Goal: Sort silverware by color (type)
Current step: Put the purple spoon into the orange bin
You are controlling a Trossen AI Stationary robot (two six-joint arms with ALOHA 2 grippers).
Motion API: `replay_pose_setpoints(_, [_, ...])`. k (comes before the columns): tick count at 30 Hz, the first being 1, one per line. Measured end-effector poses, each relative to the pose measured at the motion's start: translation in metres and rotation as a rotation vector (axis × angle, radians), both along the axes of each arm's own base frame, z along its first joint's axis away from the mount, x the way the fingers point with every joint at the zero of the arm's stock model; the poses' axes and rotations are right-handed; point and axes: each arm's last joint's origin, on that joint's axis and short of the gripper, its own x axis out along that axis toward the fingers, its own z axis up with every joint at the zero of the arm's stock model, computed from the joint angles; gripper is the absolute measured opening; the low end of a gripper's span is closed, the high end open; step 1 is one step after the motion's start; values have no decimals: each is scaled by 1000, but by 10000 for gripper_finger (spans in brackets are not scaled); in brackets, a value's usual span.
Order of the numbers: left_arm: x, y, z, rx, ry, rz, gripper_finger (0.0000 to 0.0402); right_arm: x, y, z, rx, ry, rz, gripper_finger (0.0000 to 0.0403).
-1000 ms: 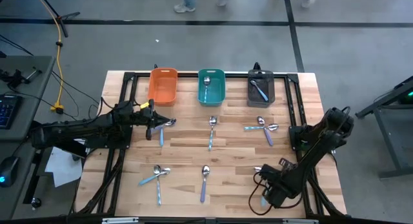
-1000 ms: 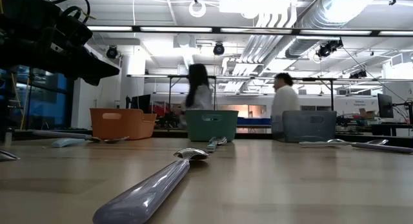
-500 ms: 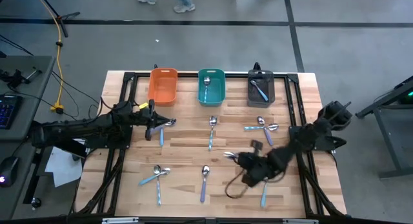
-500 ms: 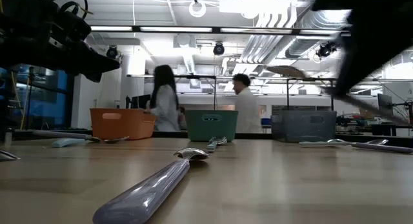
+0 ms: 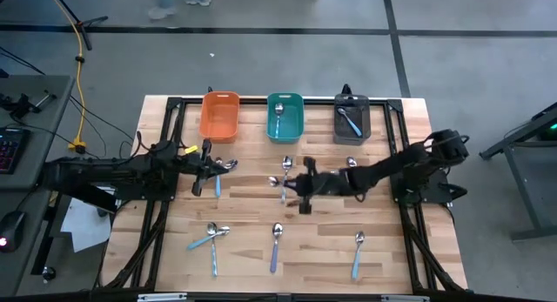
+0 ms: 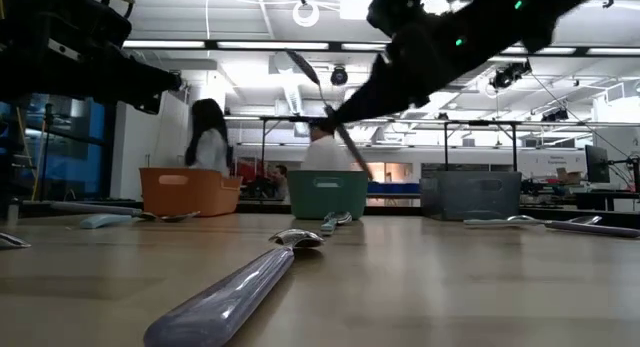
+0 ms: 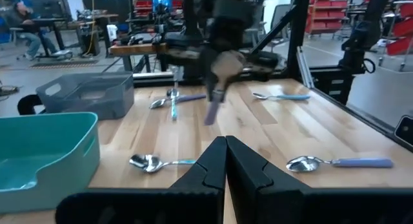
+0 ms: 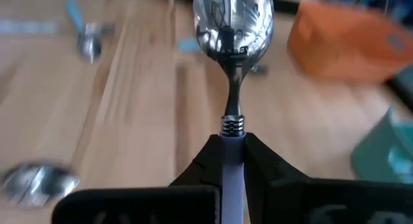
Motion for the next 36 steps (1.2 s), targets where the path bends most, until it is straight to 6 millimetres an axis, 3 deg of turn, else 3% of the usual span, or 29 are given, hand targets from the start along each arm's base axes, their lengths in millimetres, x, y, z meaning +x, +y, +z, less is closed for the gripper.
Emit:
replay_pose_setpoints(5, [1,-4,5,8,-47,-29,1,-2,-31,2,-26,-205,36,5])
replay_pose_setpoints(11, [6,-8,4,-46,-42,-35,4,-4,-48,7,-72,-313,25,5])
replay_pose_setpoints(27, [25,-20,3,-35,-96,67,111,-4,-51,9,-126,-326,39,4])
replay_pose_setpoints(36, [56,-21,8,-37,-3,75,132,3,-48,2,-121,-408,50,4])
